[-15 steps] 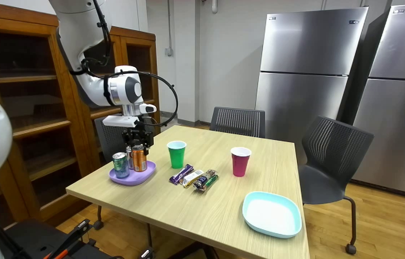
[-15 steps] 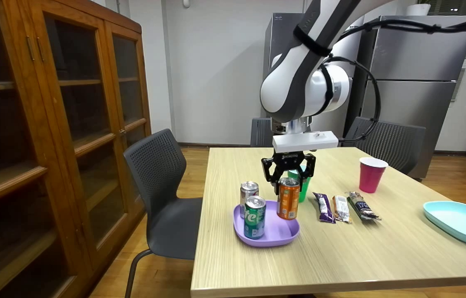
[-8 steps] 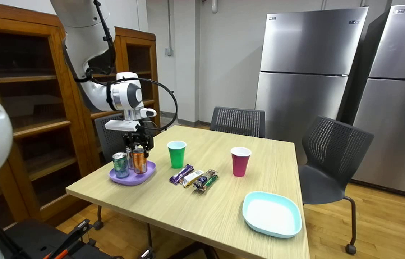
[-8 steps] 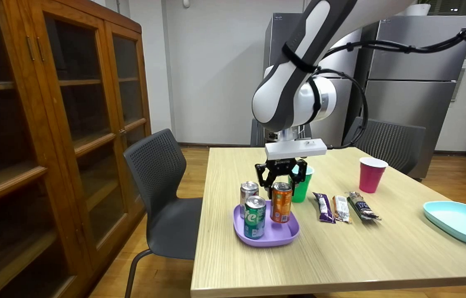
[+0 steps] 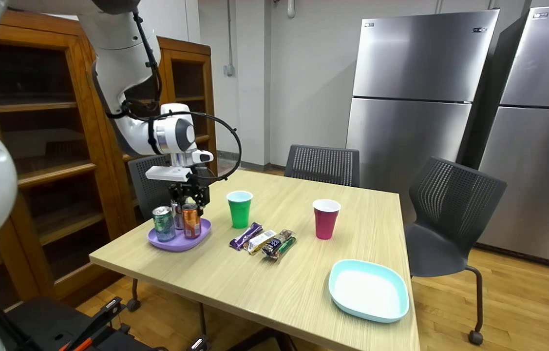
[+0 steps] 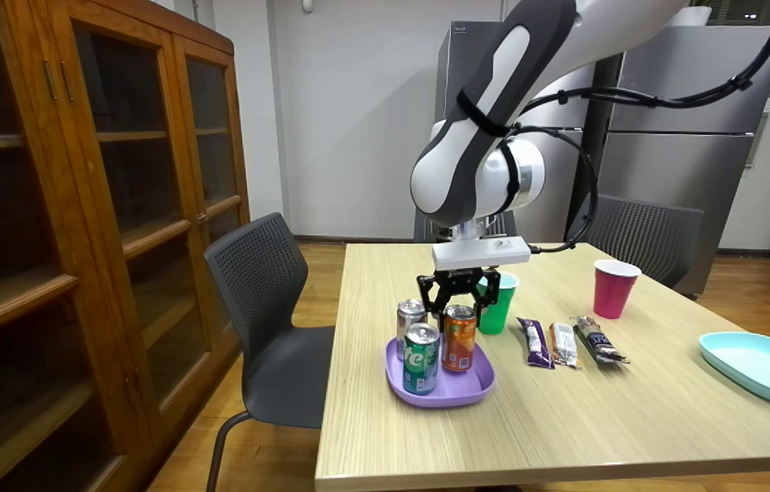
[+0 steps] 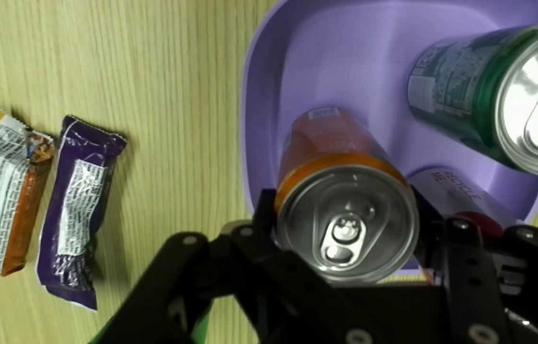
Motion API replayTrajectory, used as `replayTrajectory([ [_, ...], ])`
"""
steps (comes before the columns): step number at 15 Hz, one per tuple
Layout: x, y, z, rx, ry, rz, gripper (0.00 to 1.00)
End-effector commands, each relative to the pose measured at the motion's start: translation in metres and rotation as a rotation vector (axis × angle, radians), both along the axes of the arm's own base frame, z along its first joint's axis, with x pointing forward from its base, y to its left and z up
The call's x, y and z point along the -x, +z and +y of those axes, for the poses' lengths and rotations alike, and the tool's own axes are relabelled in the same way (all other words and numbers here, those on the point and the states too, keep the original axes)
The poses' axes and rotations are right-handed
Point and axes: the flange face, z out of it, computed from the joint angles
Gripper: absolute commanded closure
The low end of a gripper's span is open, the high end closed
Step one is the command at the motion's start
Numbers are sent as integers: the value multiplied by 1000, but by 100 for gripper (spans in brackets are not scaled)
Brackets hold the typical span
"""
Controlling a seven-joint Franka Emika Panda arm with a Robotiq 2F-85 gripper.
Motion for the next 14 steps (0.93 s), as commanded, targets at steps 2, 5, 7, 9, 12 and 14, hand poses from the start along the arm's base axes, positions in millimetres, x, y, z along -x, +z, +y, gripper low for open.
replayTrajectory([
  [2, -8, 5, 8, 8, -3, 9, 12],
  [5, -6, 13, 7, -11, 18, 22, 1],
  [7, -5, 24, 6, -31, 38, 21, 0],
  [9, -5, 36, 4, -44, 46, 8, 0],
  [12, -7, 57, -7, -53, 39, -26, 0],
  [14, -8, 70, -18, -55, 26, -47, 0],
])
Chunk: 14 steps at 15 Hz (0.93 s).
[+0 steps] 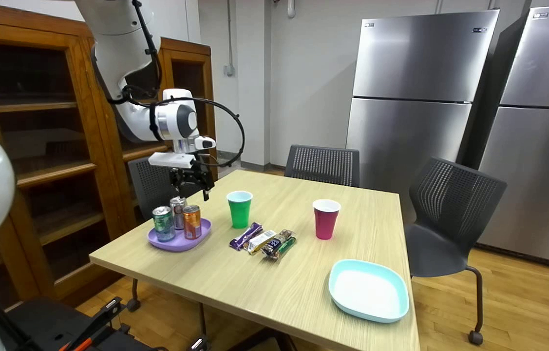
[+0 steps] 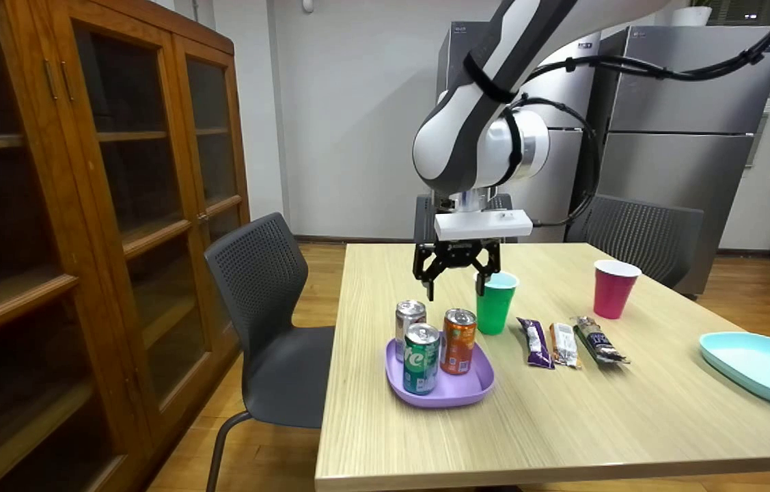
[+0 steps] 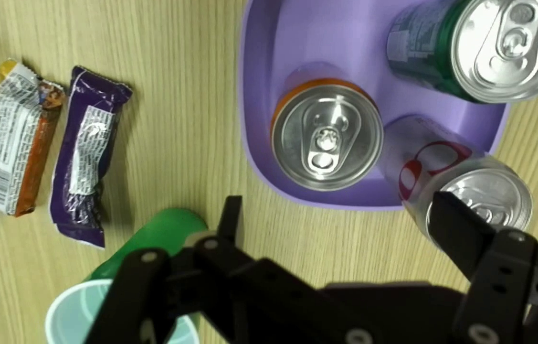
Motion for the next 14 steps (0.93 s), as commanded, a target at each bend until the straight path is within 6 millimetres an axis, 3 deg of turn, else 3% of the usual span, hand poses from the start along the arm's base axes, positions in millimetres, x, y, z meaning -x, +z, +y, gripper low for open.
replayTrajectory([
  [1, 6, 32, -20, -16, -6, -9, 0],
  [8, 11, 56, -72, -15, -69, -30, 0],
  [14, 14, 48, -127, 8, -132, -8, 0],
])
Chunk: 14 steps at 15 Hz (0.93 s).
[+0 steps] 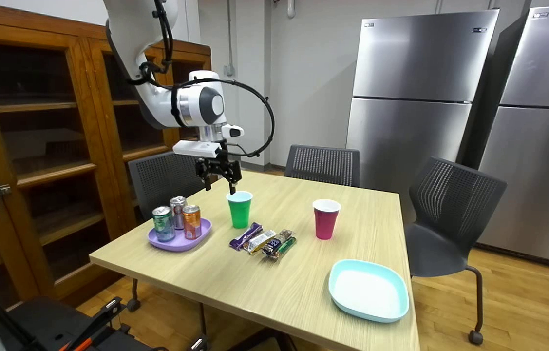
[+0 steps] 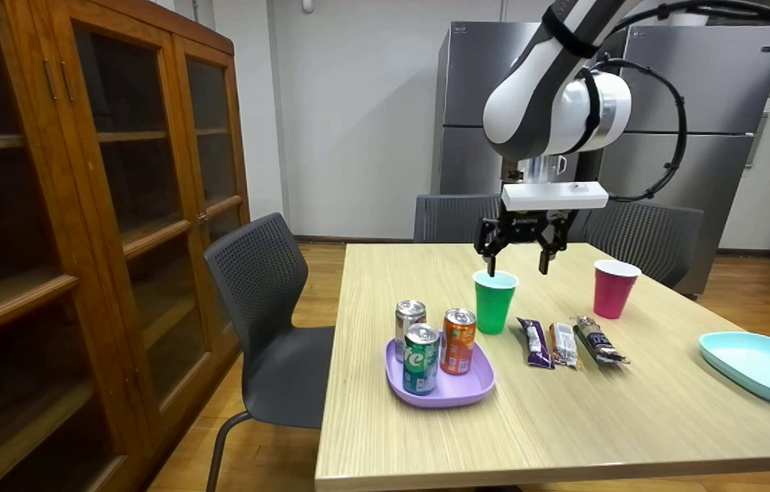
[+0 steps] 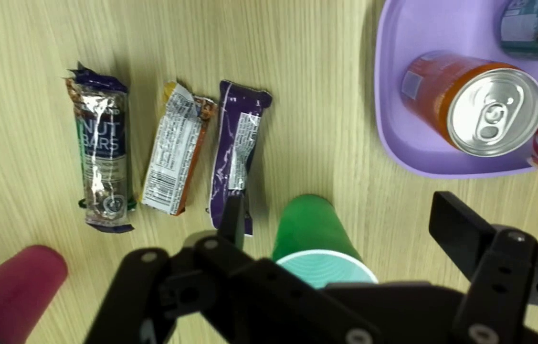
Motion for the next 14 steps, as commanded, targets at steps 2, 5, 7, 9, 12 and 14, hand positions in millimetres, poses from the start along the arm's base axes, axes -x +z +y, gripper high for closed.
replayTrajectory([
  [2, 7, -4, -40, 15, -45, 10, 0],
  [5, 5, -11, -63, 30, -86, 14, 0],
  [7, 3, -16, -76, 34, -109, 18, 0],
  [9, 0, -22, -89, 43, -138, 14, 0],
  [12, -1, -31, -107, 61, -162, 35, 0],
  [14, 3, -33, -106, 58, -160, 43, 0],
])
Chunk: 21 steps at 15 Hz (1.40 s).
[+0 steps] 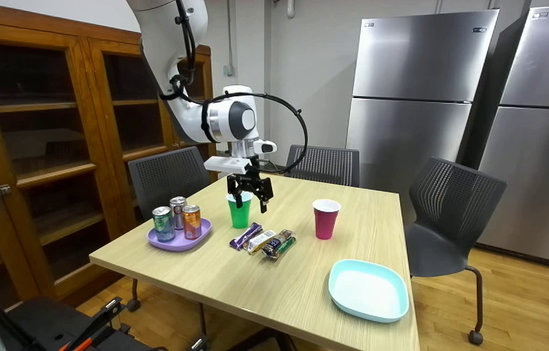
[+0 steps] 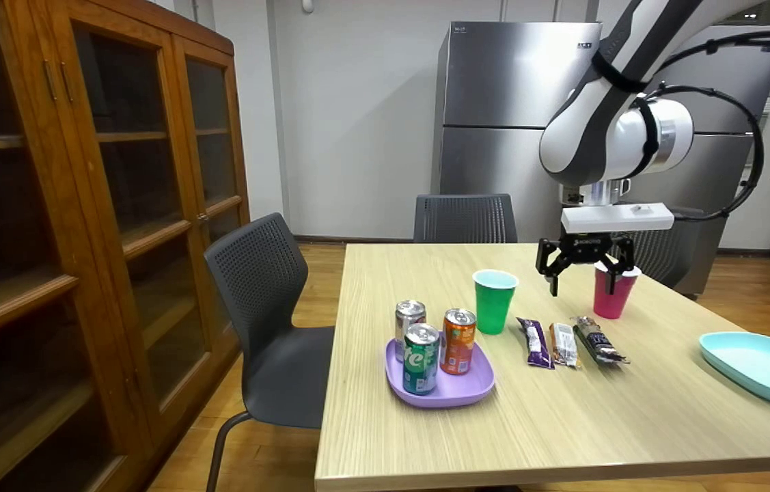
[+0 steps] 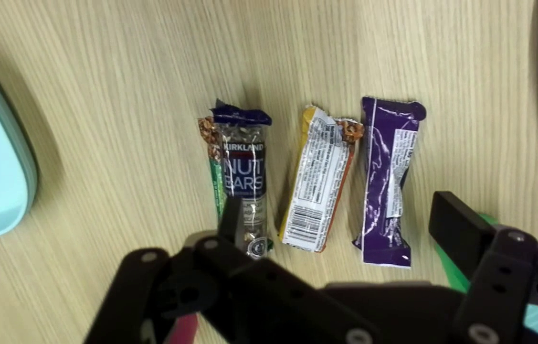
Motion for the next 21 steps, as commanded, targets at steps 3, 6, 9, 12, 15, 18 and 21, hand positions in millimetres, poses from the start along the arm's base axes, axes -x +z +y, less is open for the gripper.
replayTrajectory([
  [3, 0, -1, -8, 6, -12, 2, 0],
  [6, -2, -2, -10, 8, -20, 2, 0],
  [9, -5, -6, -16, -1, -49, -2, 0],
  [12, -7, -13, -23, 9, -66, -2, 0],
  [15, -12, -22, -29, 8, -77, 5, 0],
  [18, -20, -31, -35, 13, -97, 3, 0],
  [21, -31, -40, -40, 16, -121, 3, 0],
])
